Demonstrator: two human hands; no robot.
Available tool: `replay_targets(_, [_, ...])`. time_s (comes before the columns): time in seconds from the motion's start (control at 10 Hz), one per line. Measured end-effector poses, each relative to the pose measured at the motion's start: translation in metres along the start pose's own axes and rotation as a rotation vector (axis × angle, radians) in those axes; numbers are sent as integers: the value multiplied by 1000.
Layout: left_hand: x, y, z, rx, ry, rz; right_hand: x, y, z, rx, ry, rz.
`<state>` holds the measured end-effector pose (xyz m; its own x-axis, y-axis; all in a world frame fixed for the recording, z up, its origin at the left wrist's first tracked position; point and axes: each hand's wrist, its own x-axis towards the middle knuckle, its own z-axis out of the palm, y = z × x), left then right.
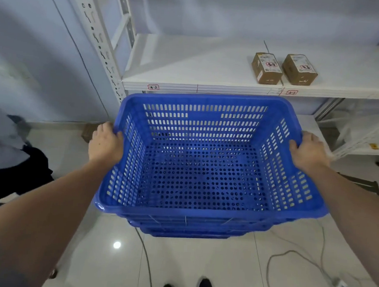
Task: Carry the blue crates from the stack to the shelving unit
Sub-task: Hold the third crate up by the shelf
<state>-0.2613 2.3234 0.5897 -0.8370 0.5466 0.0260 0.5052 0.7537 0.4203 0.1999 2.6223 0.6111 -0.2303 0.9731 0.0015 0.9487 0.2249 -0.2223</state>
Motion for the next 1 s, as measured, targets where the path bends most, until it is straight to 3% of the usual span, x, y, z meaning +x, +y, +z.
replay_targets(0.1, [-11, 19, -26, 111, -48, 178, -12, -12, -11, -36, -91, -67])
replay_targets(0.3, [-45, 55, -88, 220, -129, 316, -43, -60, -48, -55, -214, -198])
replay_targets(0.6, [-135, 92, -163, 339, -124, 398, -99, -97, -123, -137, -233, -412])
replay_targets(1.0, [-225, 122, -230, 342, -106, 451, -184, -98, -201, -30, -228, -439])
